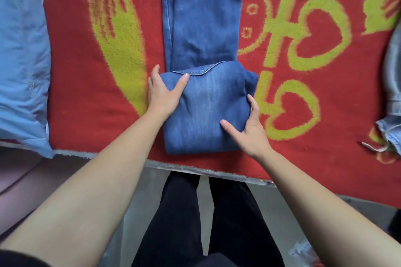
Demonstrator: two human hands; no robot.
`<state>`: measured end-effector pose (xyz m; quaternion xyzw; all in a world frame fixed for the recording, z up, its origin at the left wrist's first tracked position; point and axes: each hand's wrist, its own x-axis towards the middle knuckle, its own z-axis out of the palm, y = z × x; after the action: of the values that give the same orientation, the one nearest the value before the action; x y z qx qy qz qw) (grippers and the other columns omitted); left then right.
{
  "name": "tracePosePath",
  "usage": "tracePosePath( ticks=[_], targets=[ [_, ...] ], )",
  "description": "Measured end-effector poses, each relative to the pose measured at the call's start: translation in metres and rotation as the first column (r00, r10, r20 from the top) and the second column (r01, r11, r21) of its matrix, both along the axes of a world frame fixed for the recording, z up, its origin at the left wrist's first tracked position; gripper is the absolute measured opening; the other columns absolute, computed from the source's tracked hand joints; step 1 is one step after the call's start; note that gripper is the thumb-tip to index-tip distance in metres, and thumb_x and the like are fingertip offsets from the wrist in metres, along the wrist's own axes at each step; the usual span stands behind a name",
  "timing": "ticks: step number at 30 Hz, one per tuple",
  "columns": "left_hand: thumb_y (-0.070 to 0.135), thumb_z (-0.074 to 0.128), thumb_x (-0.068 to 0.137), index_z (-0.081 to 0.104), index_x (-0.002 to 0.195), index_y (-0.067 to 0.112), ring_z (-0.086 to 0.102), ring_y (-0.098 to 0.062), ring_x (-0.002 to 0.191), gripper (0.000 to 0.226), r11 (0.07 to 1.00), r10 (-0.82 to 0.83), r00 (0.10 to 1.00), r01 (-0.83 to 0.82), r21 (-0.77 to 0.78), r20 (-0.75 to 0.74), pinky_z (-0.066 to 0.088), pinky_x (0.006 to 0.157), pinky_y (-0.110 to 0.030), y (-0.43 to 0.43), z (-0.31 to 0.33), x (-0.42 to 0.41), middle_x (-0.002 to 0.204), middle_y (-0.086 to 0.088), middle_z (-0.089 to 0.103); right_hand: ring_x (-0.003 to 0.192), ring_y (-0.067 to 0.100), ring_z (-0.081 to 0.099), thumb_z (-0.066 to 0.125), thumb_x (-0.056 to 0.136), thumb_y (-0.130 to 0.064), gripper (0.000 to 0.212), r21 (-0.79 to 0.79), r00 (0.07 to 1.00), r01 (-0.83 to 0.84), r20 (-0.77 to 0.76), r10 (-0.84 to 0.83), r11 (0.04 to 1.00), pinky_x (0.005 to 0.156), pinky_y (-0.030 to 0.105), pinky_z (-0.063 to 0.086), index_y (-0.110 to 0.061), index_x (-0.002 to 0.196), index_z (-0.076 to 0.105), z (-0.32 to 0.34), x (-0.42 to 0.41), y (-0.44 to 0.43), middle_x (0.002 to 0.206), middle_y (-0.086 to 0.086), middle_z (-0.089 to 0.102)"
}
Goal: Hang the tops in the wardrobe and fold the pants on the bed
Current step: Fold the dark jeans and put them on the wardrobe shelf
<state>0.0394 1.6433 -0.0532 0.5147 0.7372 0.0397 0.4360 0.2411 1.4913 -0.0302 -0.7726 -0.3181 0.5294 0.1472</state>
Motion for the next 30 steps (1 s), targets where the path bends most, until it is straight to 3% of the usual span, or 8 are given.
tracePosePath(
  ticks=[8,11,14,17,19,23,28,30],
  targets=[
    [0.049,0.072,0.082,0.014,0.154,0.027,0.042,-0.013,0.134,0.095,0.962,0.187,0.964,-0.140,-0.233,0.192,0.035,0.113,-0.031,0.012,0.004,-0.016,0.153,0.001,0.036,0.112,0.013,0.059,0.087,0.071,-0.041,0.085,-0.207,0.955,0.188,-0.189,-0.228,0.960,0.089,0.026,0.046,-0.032,0.136,0.032,0.013,0.012,0.041,0.128,-0.005,0.056],
    [0.036,0.069,0.089,0.027,0.148,0.025,0.063,-0.010,0.105,0.074,0.900,0.299,0.912,-0.170,-0.402,0.282,0.054,0.083,-0.028,0.016,0.007,-0.021,0.130,0.005,0.056,0.104,0.018,0.069,0.085,0.071,-0.038,0.075,-0.358,0.887,0.151,-0.362,-0.286,0.922,0.079,0.031,0.052,-0.021,0.133,0.046,0.042,0.027,0.067,0.118,-0.001,0.068],
    [0.023,0.062,0.093,0.055,0.125,0.010,0.070,-0.011,0.070,0.035,0.773,0.259,0.927,-0.031,-0.633,0.270,0.054,0.058,-0.022,0.016,0.004,-0.030,0.096,-0.003,0.072,0.082,0.022,0.071,0.066,0.087,-0.037,0.031,-0.417,0.791,0.021,-0.549,-0.270,0.909,0.067,0.031,0.049,-0.017,0.110,0.068,0.075,0.048,0.086,0.097,0.001,0.074],
    [0.043,0.070,0.085,0.069,0.112,0.009,0.073,-0.017,0.083,0.043,0.637,0.157,0.968,0.051,-0.769,0.194,0.059,0.077,-0.031,0.015,-0.045,-0.069,0.095,-0.003,0.075,0.048,0.015,0.049,0.060,0.087,-0.039,0.023,-0.506,0.812,0.015,-0.497,-0.305,0.863,0.046,0.022,0.036,-0.022,0.073,0.065,0.091,0.060,0.099,0.061,-0.001,0.052],
    [0.043,0.077,0.075,0.071,0.109,0.010,0.073,-0.016,0.077,0.048,0.597,0.157,0.983,-0.021,-0.802,0.091,0.060,0.068,-0.032,0.015,-0.060,-0.084,0.091,-0.003,0.076,0.041,0.010,0.047,0.060,0.083,-0.036,0.026,-0.556,0.829,0.097,-0.414,-0.376,0.826,0.040,0.016,0.037,-0.023,0.061,0.059,0.091,0.059,0.109,0.050,-0.005,0.046],
    [0.027,0.040,0.099,0.059,0.078,0.011,0.052,-0.009,0.032,0.032,0.559,0.098,0.994,-0.016,-0.829,0.047,0.036,0.039,-0.010,0.011,0.021,-0.050,0.054,-0.007,0.066,0.050,0.010,0.064,0.047,0.093,-0.054,0.048,-0.521,0.758,0.347,-0.334,-0.560,0.780,0.046,0.017,0.053,-0.007,0.086,0.057,0.077,0.055,0.129,0.059,0.004,0.064],
    [0.064,0.021,0.095,0.061,0.105,0.007,0.063,-0.024,0.057,0.071,0.859,0.347,0.933,-0.355,-0.369,-0.092,0.049,0.049,-0.025,0.045,0.013,-0.047,0.086,-0.012,0.068,0.062,0.023,0.071,0.042,0.095,-0.065,0.071,-0.335,0.897,0.341,-0.165,-0.410,0.879,0.052,0.028,0.057,-0.001,0.124,0.052,0.053,0.041,0.153,0.084,0.018,0.069],
    [0.077,0.026,0.081,0.061,0.118,0.011,0.068,-0.027,0.091,0.083,0.924,0.352,0.936,-0.347,-0.159,0.001,0.058,0.078,-0.041,0.067,0.007,-0.044,0.112,-0.009,0.067,0.065,0.025,0.068,0.047,0.094,-0.063,0.068,-0.274,0.969,0.215,-0.063,-0.240,0.937,0.060,0.034,0.059,-0.003,0.124,0.056,0.045,0.034,0.162,0.082,0.014,0.067]
  ],
)
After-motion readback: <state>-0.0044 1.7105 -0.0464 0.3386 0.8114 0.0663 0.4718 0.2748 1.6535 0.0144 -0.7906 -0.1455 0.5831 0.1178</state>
